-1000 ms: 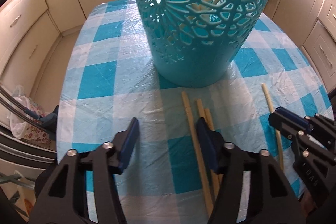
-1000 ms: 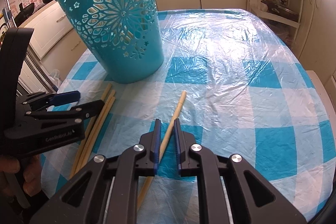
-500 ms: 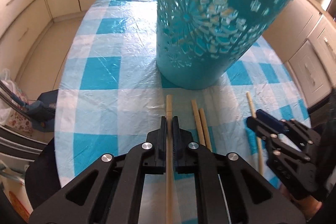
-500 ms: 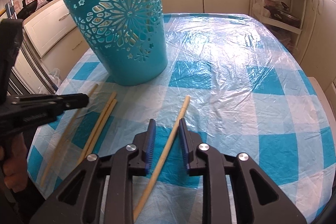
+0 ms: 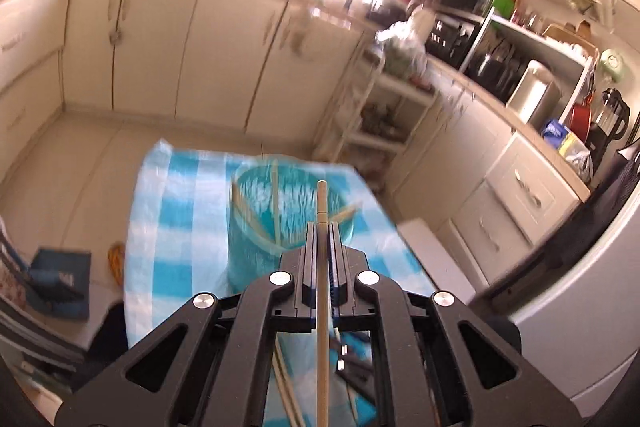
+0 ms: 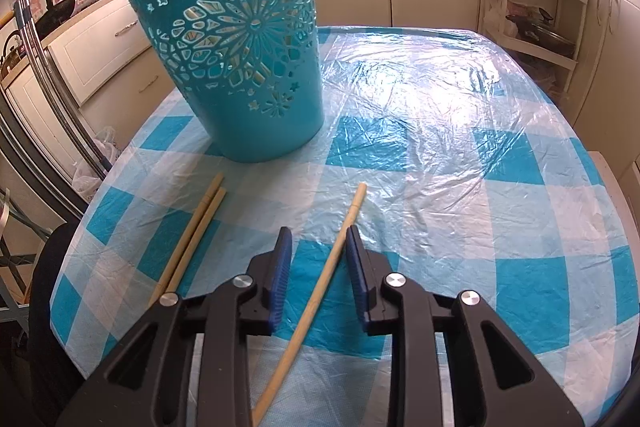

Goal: Organize utensils
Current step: 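Carry the left tool's chopstick over the basket, lower it in and open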

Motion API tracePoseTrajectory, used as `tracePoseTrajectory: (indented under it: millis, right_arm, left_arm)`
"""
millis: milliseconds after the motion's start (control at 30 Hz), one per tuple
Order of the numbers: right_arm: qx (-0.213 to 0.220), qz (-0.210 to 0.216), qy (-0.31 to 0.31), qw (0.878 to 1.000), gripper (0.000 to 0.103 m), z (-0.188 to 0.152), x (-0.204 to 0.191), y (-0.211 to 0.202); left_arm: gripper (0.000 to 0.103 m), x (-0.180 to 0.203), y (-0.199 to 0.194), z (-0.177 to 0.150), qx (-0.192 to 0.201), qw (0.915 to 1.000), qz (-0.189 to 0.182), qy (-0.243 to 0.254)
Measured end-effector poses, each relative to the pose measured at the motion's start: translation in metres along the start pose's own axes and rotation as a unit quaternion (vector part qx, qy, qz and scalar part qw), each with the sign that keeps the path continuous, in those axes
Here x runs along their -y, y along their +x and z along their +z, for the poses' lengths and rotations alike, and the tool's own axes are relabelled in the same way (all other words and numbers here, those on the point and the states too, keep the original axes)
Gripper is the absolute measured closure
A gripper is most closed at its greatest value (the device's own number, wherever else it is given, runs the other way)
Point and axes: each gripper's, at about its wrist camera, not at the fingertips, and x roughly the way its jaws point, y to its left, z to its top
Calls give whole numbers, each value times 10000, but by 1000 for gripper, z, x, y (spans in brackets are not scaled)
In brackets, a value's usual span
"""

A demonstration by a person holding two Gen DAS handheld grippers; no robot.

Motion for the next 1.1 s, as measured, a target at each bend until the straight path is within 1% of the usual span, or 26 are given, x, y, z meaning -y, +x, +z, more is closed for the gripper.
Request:
tracePoseTrajectory:
  millis: [67,167,267,333,400,500,633,833,967,1033,1100]
  right_arm:
    - [1,9,10,10000,75,0,0,0]
    - [3,16,21,10000,75,0,0,0]
    - [4,38,34,10000,74,0,1,0]
    - [7,55,51,10000,74,0,1,0]
    - [10,68,65,10000,74,0,2,0]
    - [15,85,76,9999,73,1,3,0]
    - [18,80,56,10000,71,1,0,1]
    - [21,74,16,10000,69,0,-1,1]
    - [22,74,20,10000,69,0,-1,1]
    - [22,74,18,10000,69,0,-1,1]
    - [22,75,18,10000,69,0,-1,1]
  left_arm:
    - [98,7,-2,13,280,9996,-46,9]
    - [98,16,4,30,705,9975,30,69]
    - [98,20,17,46,1112,9935,220,63]
    - [98,21,27,56,1398,9893,401,80]
    - [98,19,37,63,1577,9860,541,73]
    - [98,14,54,66,1691,9832,686,43]
    - [98,7,71,61,1833,9786,940,31]
    - [98,-6,81,54,2052,9712,1204,-94]
    - [98,-7,84,49,2135,9684,1284,-79]
    - [98,-9,84,50,2104,9694,1256,-138]
    - [98,-10,80,53,2154,9690,1195,-185]
